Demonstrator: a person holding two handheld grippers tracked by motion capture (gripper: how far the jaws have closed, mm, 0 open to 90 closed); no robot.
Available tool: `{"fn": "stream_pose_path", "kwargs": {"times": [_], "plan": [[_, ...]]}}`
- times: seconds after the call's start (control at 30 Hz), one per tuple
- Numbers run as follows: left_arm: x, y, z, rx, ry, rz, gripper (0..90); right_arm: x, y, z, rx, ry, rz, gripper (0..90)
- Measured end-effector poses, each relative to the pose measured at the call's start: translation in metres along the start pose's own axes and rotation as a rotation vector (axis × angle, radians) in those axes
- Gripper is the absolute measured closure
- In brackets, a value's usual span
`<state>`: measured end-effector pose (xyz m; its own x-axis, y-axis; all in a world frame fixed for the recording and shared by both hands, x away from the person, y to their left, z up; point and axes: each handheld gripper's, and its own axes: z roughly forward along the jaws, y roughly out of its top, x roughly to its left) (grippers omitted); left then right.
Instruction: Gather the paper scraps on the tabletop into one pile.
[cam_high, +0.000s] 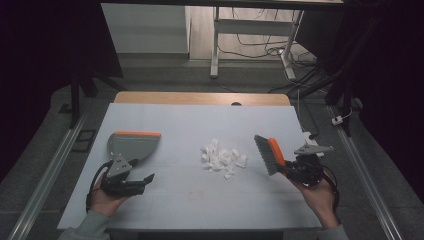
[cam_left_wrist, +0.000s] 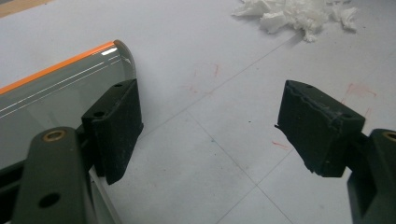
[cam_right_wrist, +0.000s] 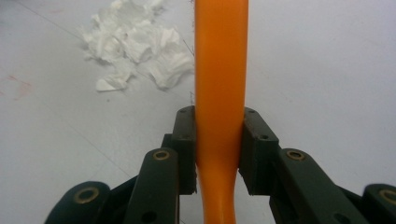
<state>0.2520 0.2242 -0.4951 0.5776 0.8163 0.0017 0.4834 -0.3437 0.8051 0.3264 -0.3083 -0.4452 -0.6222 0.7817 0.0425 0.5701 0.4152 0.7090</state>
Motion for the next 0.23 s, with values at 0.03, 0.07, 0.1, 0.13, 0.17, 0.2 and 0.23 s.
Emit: {"fn": "stream_pose_path", "kwargs": {"times": [0.03, 0.07, 0.1, 0.13, 0.17, 0.2, 0.23], "plan": [[0.0001, 0.0, 0.0001, 0.001, -0.001, -0.001, 22.4, -0.0001, -0.0016, 0.0002, -0.003, -0.001, 0.0, 69.9], [0.0001, 0.0, 0.0002, 0.002, -0.001, -0.001, 22.4, -0.0006, -0.0028, 0.0001, -0.007, 0.002, 0.001, 69.8], [0.0002, 0.0001, 0.0003, 0.003, -0.001, -0.001, 22.4, -0.0005, -0.0036, -0.0001, -0.01, 0.006, 0.007, 69.8], [0.0002, 0.0001, 0.0003, 0.003, -0.001, -0.001, 22.4, -0.0005, -0.0041, -0.0004, -0.013, 0.004, 0.006, 69.8], [0.0004, 0.0002, 0.0003, 0.004, -0.001, -0.001, 22.4, -0.0003, -0.0046, -0.0008, -0.018, 0.003, 0.002, 69.9], [0.0006, 0.0003, 0.0001, 0.003, -0.001, -0.002, 22.4, 0.0, -0.0051, -0.0013, -0.024, 0.005, 0.001, 69.9], [0.0009, 0.0003, 0.0, 0.003, -0.001, -0.002, 22.4, 0.0005, -0.0056, -0.0016, -0.029, 0.011, 0.004, 69.9]]}}
